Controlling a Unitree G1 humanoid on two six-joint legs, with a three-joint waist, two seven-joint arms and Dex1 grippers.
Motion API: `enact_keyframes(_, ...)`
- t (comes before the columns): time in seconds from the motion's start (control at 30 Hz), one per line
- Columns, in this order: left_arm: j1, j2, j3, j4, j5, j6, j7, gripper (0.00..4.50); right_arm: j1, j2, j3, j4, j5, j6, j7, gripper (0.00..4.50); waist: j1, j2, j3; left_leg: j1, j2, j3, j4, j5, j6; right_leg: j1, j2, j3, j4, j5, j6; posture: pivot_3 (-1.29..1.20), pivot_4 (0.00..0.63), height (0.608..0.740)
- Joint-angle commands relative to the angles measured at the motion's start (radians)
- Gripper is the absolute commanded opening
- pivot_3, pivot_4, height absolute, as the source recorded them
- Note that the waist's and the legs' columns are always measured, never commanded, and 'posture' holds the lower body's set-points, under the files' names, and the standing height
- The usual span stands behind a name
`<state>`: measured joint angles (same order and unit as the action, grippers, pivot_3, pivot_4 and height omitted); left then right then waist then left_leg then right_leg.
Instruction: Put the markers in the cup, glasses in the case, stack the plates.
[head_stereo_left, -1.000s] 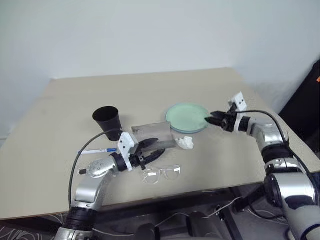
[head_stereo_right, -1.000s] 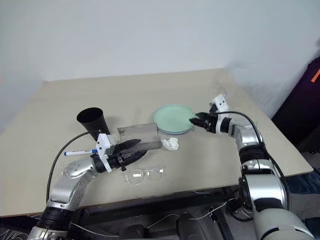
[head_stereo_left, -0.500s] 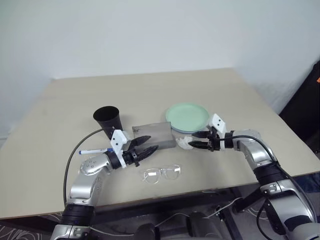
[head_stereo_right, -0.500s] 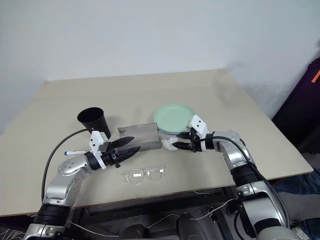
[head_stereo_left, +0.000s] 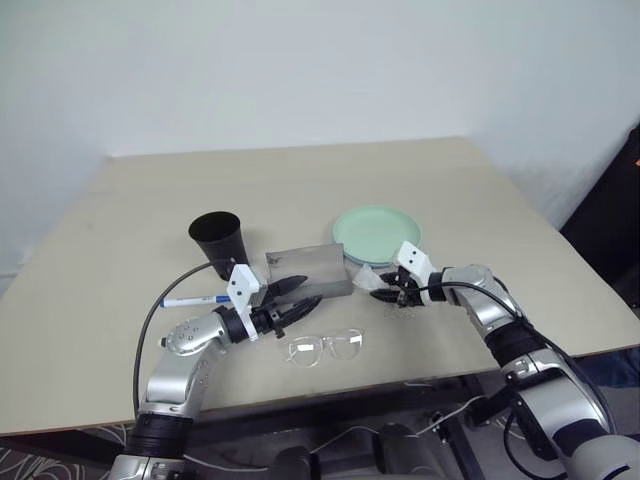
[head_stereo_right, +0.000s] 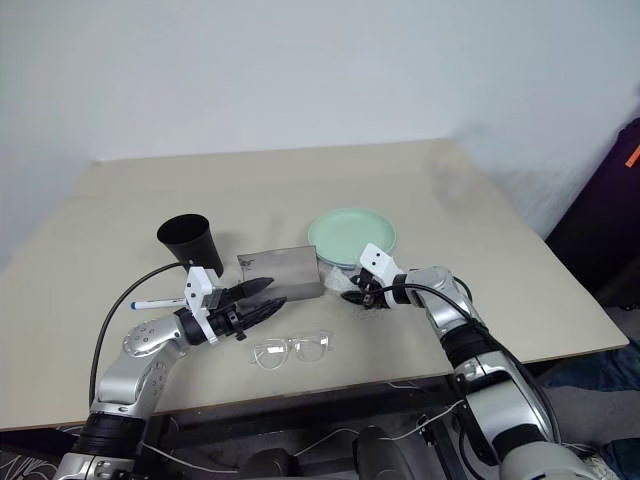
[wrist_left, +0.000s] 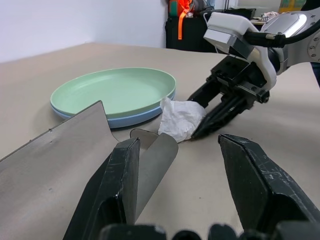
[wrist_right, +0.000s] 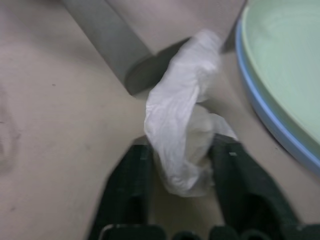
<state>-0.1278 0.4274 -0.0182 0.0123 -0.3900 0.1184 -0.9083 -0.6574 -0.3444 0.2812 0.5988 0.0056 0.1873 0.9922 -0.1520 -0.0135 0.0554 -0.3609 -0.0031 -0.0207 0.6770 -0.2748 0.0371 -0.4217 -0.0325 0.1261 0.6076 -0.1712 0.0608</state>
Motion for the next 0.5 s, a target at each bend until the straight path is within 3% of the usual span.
enact_keyframes(0.03, -0.003, 0.000, 0.002, -0.043, 0.001, -0.009, 0.003, 2.62, -0.013, -0.014, -0.048, -0.073, 0.059, 0.001, 0.056, 0.42, 0.000, 0.000, 0.000, 0.000, 0.000, 0.000, 0.000, 0.000, 0.000, 0.000, 0.000, 0.000, 0.000, 0.000, 0.000, 0.00, 0.000, 0.737)
enact_keyframes(0.07, -0.004, 0.000, 0.002, -0.043, 0.001, -0.009, 0.004, 2.62, -0.010, -0.020, -0.061, -0.100, 0.080, 0.012, 0.078, 0.05, 0.000, 0.000, 0.000, 0.000, 0.000, 0.000, 0.000, 0.000, 0.000, 0.000, 0.000, 0.000, 0.000, 0.000, 0.000, 0.00, 0.000, 0.737)
enact_keyframes(0.1, -0.004, 0.001, 0.002, -0.042, 0.002, -0.009, 0.004, 2.62, -0.011, -0.025, -0.077, -0.125, 0.102, 0.026, 0.092, 0.02, 0.000, 0.000, 0.000, 0.000, 0.000, 0.000, 0.000, 0.000, 0.000, 0.000, 0.000, 0.000, 0.000, 0.000, 0.000, 0.00, 0.000, 0.737)
enact_keyframes(0.27, -0.006, 0.004, 0.003, -0.040, 0.002, -0.011, 0.001, 2.62, -0.070, -0.030, -0.158, -0.160, 0.164, 0.079, 0.068, 0.02, 0.000, 0.000, 0.000, 0.000, 0.000, -0.001, 0.000, 0.000, 0.000, 0.000, 0.000, -0.001, 0.000, 0.000, 0.000, 0.00, 0.000, 0.737)
enact_keyframes(0.5, -0.011, 0.004, -0.006, -0.037, 0.008, -0.010, -0.002, 2.62, -0.198, 0.008, -0.184, 0.046, 0.118, 0.028, -0.065, 0.02, -0.001, 0.000, 0.000, 0.001, 0.000, -0.001, 0.000, 0.000, 0.000, 0.001, 0.000, -0.001, 0.000, 0.000, 0.000, 0.00, 0.000, 0.737)
